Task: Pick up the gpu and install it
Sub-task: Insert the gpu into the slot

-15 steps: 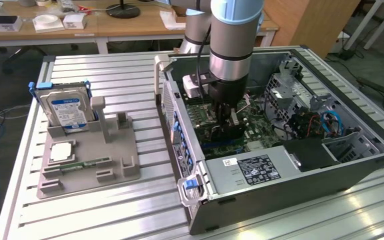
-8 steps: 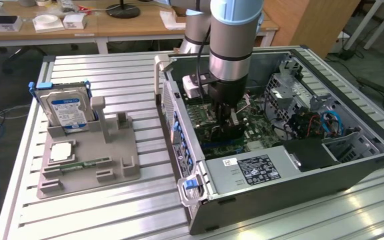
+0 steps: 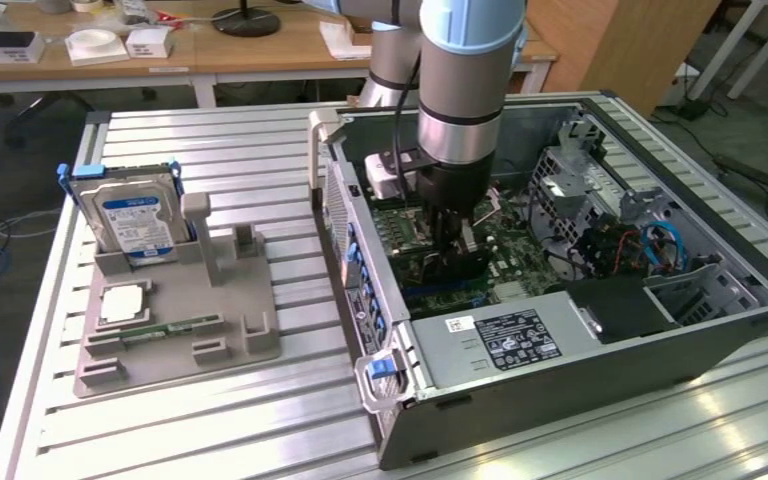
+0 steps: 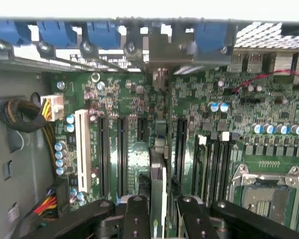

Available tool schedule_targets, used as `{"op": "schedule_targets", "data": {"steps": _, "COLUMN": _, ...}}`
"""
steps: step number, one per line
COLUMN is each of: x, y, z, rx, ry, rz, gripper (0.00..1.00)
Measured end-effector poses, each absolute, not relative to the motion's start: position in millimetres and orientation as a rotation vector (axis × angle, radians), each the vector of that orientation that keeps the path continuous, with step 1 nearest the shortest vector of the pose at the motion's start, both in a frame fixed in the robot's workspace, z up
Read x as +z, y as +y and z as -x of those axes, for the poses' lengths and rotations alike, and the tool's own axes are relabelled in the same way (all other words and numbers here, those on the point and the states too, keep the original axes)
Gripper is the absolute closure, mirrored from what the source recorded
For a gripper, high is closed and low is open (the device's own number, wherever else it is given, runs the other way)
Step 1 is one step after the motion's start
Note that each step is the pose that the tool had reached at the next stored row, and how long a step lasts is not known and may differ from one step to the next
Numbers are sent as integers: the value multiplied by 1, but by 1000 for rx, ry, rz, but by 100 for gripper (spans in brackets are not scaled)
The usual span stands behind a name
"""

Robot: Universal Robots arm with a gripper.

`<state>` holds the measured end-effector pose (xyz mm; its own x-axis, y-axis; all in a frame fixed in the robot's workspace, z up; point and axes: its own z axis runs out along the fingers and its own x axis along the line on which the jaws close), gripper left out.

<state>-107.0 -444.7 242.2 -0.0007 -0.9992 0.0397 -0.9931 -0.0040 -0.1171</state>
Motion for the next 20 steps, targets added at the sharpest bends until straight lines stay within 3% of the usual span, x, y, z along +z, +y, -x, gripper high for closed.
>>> {"op": "schedule_targets", "data": {"steps": 20, "x": 236, "y": -445, "z": 108, "rx": -171, "ry": 2177, "rz": 2182, "gripper": 74}}
